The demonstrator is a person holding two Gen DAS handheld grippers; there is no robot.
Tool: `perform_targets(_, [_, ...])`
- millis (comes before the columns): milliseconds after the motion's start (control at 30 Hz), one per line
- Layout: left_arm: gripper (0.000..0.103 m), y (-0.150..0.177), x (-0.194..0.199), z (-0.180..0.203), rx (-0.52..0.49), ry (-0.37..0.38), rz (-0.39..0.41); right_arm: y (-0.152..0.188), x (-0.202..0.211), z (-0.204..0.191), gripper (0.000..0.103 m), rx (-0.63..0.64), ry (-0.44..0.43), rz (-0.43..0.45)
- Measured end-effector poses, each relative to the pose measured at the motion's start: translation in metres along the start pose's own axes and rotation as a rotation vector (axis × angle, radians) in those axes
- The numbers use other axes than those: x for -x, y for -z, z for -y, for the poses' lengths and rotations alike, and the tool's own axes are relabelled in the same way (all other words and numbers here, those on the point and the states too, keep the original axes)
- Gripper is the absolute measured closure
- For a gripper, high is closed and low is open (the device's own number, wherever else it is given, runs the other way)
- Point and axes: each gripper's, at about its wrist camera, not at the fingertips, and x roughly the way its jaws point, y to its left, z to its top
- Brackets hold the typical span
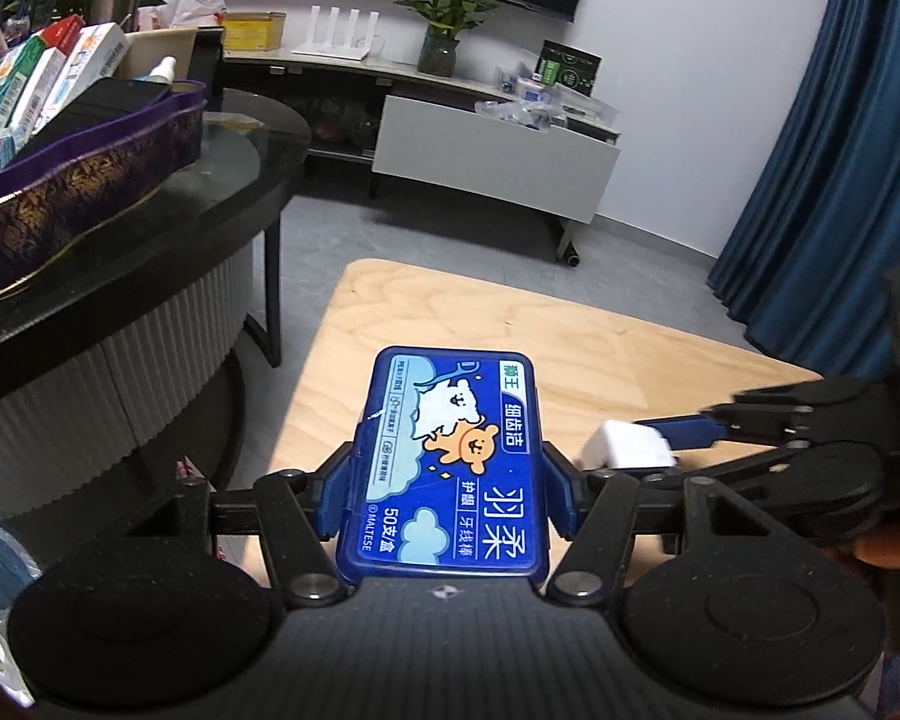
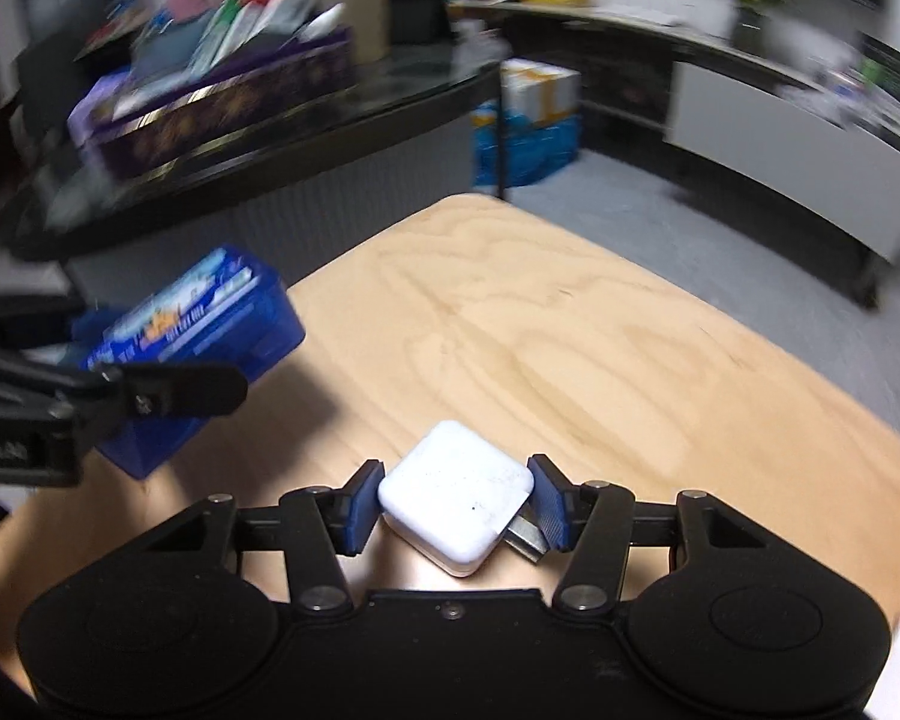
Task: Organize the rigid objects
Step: 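Carry the blue toothbrush box and white charger over the white box, then lower the white charger with the right tool while the left tool holds the toothbrush box above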
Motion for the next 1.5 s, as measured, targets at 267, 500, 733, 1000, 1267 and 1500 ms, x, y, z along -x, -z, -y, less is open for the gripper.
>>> perform_targets(267, [0.041, 0.012, 0.017, 0.034, -0.053, 0.078, -0.003, 0.038, 0.093, -0.021, 0.039, -0.075, 0.185, 0.126])
perform_targets(500, [0.041, 0.033, 0.047, 0.082, -0.105, 0.177, -0.007, 0.091, 0.169, -0.026, 0.039, -0.225, 0.344, 0.191])
perform_targets(733, [0.041, 0.055, 0.073, 0.146, -0.174, 0.275, 0.020, 0.150, 0.229, -0.010, 0.039, -0.380, 0.524, 0.213])
perform_targets(1000, [0.041, 0.080, 0.074, 0.202, -0.278, 0.362, 0.014, 0.199, 0.272, 0.008, 0.039, -0.481, 0.648, 0.295])
perform_targets(1267, [0.041, 0.085, 0.068, 0.224, -0.279, 0.361, 0.025, 0.226, 0.298, 0.021, 0.039, -0.542, 0.656, 0.372])
perform_targets(1500, [0.041, 0.105, 0.081, 0.233, -0.276, 0.354, 0.027, 0.235, 0.302, 0.017, 0.039, -0.524, 0.636, 0.391])
